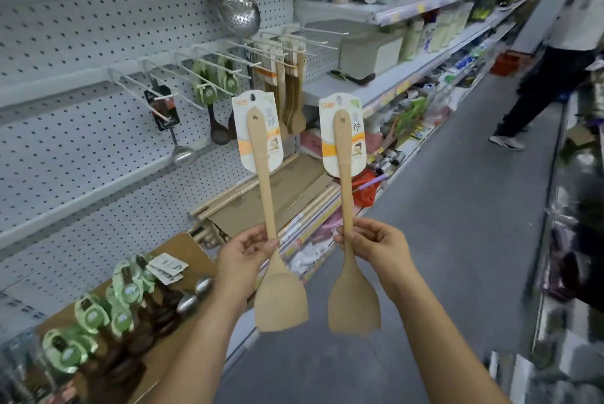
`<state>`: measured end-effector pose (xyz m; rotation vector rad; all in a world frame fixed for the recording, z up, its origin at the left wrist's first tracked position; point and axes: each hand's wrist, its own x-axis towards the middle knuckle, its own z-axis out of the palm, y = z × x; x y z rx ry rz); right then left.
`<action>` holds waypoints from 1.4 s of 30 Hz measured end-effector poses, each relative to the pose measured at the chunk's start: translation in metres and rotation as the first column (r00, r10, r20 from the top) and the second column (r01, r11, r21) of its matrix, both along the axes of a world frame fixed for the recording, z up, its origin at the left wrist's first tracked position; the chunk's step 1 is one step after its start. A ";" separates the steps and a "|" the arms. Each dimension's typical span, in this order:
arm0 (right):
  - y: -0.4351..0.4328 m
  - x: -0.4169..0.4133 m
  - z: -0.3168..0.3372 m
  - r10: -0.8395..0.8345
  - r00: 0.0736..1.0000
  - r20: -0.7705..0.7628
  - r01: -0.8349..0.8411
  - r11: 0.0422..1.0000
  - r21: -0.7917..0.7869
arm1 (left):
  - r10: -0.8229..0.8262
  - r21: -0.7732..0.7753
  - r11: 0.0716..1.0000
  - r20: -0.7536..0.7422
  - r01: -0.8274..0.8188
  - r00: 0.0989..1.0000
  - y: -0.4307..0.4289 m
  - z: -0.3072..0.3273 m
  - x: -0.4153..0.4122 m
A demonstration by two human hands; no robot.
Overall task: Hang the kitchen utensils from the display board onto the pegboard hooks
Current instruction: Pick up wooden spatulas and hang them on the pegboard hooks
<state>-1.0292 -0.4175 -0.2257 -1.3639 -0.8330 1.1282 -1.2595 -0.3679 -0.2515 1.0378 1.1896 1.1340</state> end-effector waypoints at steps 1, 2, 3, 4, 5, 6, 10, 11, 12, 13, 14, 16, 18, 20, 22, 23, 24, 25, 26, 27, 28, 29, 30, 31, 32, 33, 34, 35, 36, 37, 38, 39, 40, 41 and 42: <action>0.005 0.015 0.000 0.024 1.000 0.000 -0.024 1.000 0.002 | 0.025 0.002 1.000 -0.007 -0.025 1.000 0.000 -0.001 0.014; 0.010 0.031 0.001 0.054 0.999 0.007 -0.054 0.999 0.004 | 0.050 0.006 0.999 -0.018 -0.050 0.999 0.000 0.000 0.028; 0.014 0.048 0.002 0.077 0.997 0.015 -0.077 0.997 0.004 | 0.069 0.010 0.998 -0.027 -0.069 0.997 -0.001 0.001 0.044; 0.019 0.064 0.002 0.090 0.996 0.011 -0.090 0.996 -0.001 | 0.088 0.009 0.996 -0.035 -0.088 0.996 -0.002 0.002 0.058; 0.023 0.078 0.002 0.101 0.995 0.002 -0.101 0.995 -0.008 | 0.108 0.008 0.994 -0.042 -0.108 0.993 -0.002 0.004 0.071; 0.029 0.091 0.003 0.118 0.993 -0.007 -0.118 0.993 -0.012 | 0.129 0.012 0.992 -0.048 -0.129 0.990 -0.003 0.005 0.083; 0.054 0.127 0.000 0.195 0.981 0.004 -0.195 0.981 0.008 | 0.202 0.006 0.979 -0.054 -0.202 0.978 0.000 0.004 0.119; 0.060 0.131 -0.003 0.211 0.977 0.003 -0.211 0.977 0.009 | 0.222 -0.008 0.975 -0.055 -0.222 0.974 0.001 0.002 0.124; 0.067 0.136 -0.006 0.228 0.974 -0.006 -0.228 0.974 0.005 | 0.234 -0.020 0.972 -0.060 -0.236 0.970 0.004 -0.001 0.129; 0.076 0.140 -0.009 0.244 0.970 -0.014 -0.244 0.970 -0.001 | 0.239 -0.025 0.970 -0.069 -0.241 0.969 0.008 -0.004 0.135; 0.087 0.144 -0.012 0.258 0.966 -0.021 -0.258 0.966 -0.004 | 0.243 -0.031 0.969 -0.078 -0.246 0.967 0.014 -0.007 0.139; 0.110 0.152 -0.018 0.269 0.963 -0.027 -0.269 0.963 -0.015 | 0.257 -0.039 0.965 -0.085 -0.261 0.963 0.030 -0.012 0.146; 0.136 0.157 -0.019 0.275 0.961 -0.024 -0.275 0.961 -0.026 | 0.270 -0.024 0.962 -0.086 -0.273 0.959 0.049 -0.016 0.152; 0.161 0.164 -0.017 0.290 0.957 -0.023 -0.291 0.956 -0.040 | 0.300 -0.016 0.953 -0.083 -0.302 0.950 0.070 -0.020 0.157; 0.184 0.170 -0.013 0.325 0.945 -0.026 -0.326 0.944 -0.050 | 0.337 -0.008 0.941 -0.080 -0.339 0.938 0.088 -0.026 0.164; 0.196 0.173 -0.013 0.330 0.944 -0.023 -0.331 0.942 -0.057 | 0.347 -0.011 0.937 -0.079 -0.349 0.934 0.096 -0.030 0.168; 0.207 0.176 -0.013 0.326 0.945 -0.016 -0.327 0.943 -0.061 | 0.357 -0.014 0.933 -0.076 -0.359 0.931 0.104 -0.033 0.171; 0.218 0.178 -0.014 0.325 0.946 -0.008 -0.325 0.944 -0.061 | 0.369 -0.013 0.929 -0.071 -0.370 0.927 0.112 -0.036 0.172; 0.228 0.180 -0.015 0.330 0.944 -0.001 -0.329 0.942 -0.061 | 0.379 -0.008 0.925 -0.071 -0.381 0.923 0.119 -0.040 0.173; 0.237 0.180 -0.017 0.339 0.941 0.006 -0.338 0.939 -0.061 | 0.388 -0.001 0.921 -0.075 -0.389 0.918 0.126 -0.043 0.172; 0.245 0.181 -0.019 0.351 0.936 0.015 -0.350 0.935 -0.061 | 0.398 0.001 0.917 -0.084 -0.399 0.913 0.133 -0.046 0.172; 0.252 0.183 -0.021 0.364 0.931 0.023 -0.362 0.930 -0.066 | 0.409 -0.004 0.912 -0.089 -0.411 0.908 0.139 -0.049 0.172; 0.258 0.185 -0.023 0.374 0.927 0.023 -0.371 0.925 -0.075 | 0.421 -0.016 0.905 -0.095 -0.425 0.902 0.144 -0.052 0.175; 0.263 0.188 -0.024 0.377 0.926 0.014 -0.375 0.924 -0.080 | 0.434 -0.021 0.899 -0.093 -0.438 0.896 0.148 -0.056 0.179; 0.270 0.192 -0.025 0.376 0.926 0.001 -0.375 0.923 -0.081 | 0.446 -0.022 0.893 -0.086 -0.449 0.891 0.153 -0.059 0.183; 0.276 0.197 -0.026 0.381 0.925 -0.010 -0.380 0.921 -0.082 | 0.455 -0.025 0.888 -0.080 -0.458 0.887 0.159 -0.061 0.189; 0.283 0.203 -0.027 0.387 0.922 -0.012 -0.387 0.918 -0.086 | 0.466 -0.034 0.882 -0.076 -0.469 0.882 0.164 -0.061 0.195; 0.291 0.210 -0.028 0.393 0.920 -0.010 -0.392 0.916 -0.089 | 0.480 -0.036 0.874 -0.075 -0.484 0.874 0.170 -0.062 0.202; 0.299 0.219 -0.029 0.400 0.917 -0.010 -0.399 0.913 -0.089 | 0.498 -0.032 0.864 -0.080 -0.502 0.863 0.175 -0.061 0.208; 0.309 0.229 -0.030 0.405 0.914 -0.014 -0.405 0.910 -0.088 | 0.519 -0.022 0.852 -0.091 -0.523 0.850 0.180 -0.061 0.216; 0.318 0.240 -0.030 0.410 0.912 -0.018 -0.410 0.908 -0.089 | 0.545 -0.010 0.836 -0.104 -0.548 0.832 0.185 -0.060 0.224; 0.328 0.251 -0.029 0.417 0.909 -0.016 -0.417 0.905 -0.089 | 0.571 0.007 0.819 -0.114 -0.574 0.813 0.191 -0.059 0.232; 0.338 0.262 -0.028 0.427 0.904 -0.016 -0.427 0.900 -0.087 | 0.598 0.021 0.800 -0.116 -0.600 0.793 0.197 -0.057 0.242; 0.349 0.275 -0.026 0.442 0.897 -0.021 -0.443 0.893 -0.084 | 0.617 0.031 0.786 -0.118 -0.618 0.778 0.204 -0.055 0.254; 0.360 0.289 -0.027 0.461 0.887 -0.023 -0.461 0.883 -0.084 | 0.629 0.032 0.776 -0.120 -0.630 0.768 0.211 -0.054 0.267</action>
